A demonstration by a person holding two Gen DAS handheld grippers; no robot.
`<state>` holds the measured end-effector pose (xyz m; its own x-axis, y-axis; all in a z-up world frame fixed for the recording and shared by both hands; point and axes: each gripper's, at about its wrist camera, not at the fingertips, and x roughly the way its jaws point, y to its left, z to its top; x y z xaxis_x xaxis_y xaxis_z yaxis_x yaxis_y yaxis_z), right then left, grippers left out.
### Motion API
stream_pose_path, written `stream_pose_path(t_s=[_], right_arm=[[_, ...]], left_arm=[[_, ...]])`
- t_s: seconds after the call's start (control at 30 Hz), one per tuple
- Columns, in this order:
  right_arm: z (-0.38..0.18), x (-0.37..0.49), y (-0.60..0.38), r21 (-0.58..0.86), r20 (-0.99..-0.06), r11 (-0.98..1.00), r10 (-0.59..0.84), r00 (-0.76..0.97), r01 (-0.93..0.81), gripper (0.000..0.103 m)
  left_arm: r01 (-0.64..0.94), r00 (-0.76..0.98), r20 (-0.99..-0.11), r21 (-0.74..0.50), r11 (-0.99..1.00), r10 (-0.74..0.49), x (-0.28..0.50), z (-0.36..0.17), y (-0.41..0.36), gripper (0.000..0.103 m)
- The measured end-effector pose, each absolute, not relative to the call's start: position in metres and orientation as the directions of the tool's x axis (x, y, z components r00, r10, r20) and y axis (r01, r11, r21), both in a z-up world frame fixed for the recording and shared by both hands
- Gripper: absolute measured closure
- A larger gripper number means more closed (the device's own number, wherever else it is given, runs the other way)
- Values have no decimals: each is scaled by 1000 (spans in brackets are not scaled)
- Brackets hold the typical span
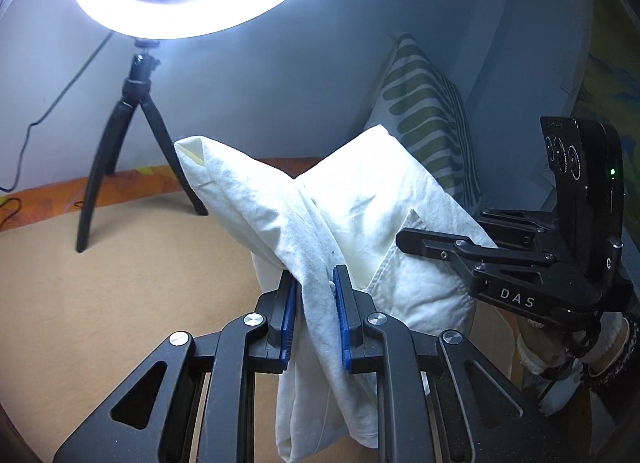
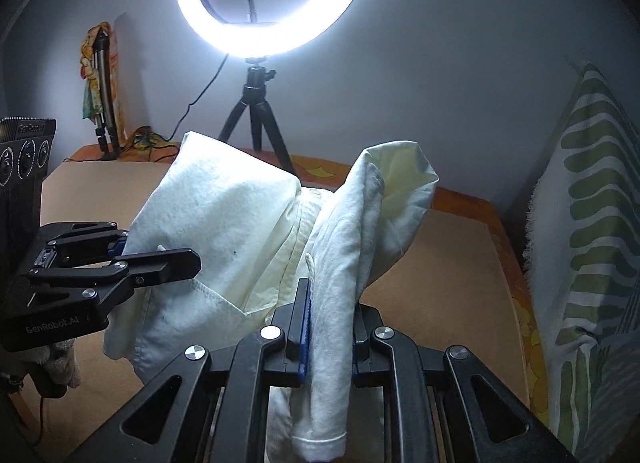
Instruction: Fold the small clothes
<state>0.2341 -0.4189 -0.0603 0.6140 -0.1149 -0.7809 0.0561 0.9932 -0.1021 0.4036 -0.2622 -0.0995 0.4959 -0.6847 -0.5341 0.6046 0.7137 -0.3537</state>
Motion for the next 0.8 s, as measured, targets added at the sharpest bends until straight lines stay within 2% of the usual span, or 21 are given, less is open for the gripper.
stream_pose_path(t_s=[0.27,0.37,0.47,0.5,0.53,0.6,0.63,0.7,0.77,0.8], right_arm=[[-90,256,-471,-21,-802,996,-71,593,92,91],[-101,264,-485,-68,-813,990,-125,569,121,90],[-109,271,-501,-134,-831,969,-224,510,207,78],[-108,272,-504,-156,-827,959,-257,500,235,72],[-106,271,-505,-165,-820,955,-273,504,248,71],[-100,269,-507,-170,-807,949,-290,514,267,65],[-98,268,-508,-181,-802,941,-309,511,284,53],[-94,267,-509,-190,-795,932,-330,509,308,43],[-92,266,-510,-185,-790,931,-331,516,314,41],[-91,263,-509,-186,-785,929,-337,520,321,36]], left_arm=[[572,495,-577,-347,743,-650,422,-127,-281,87],[527,505,-628,-319,788,-592,428,-135,-282,85],[475,540,-659,-275,836,-524,429,-135,-272,80],[463,548,-667,-260,847,-504,428,-133,-269,72],[455,552,-674,-249,855,-490,430,-132,-271,57],[447,575,-675,-215,869,-462,426,-127,-267,35],[446,591,-671,-190,874,-448,422,-124,-265,33],[452,596,-669,-177,874,-444,417,-120,-262,33],[460,590,-669,-182,869,-452,413,-116,-259,33],[465,587,-668,-183,866,-456,410,-114,-257,33]])
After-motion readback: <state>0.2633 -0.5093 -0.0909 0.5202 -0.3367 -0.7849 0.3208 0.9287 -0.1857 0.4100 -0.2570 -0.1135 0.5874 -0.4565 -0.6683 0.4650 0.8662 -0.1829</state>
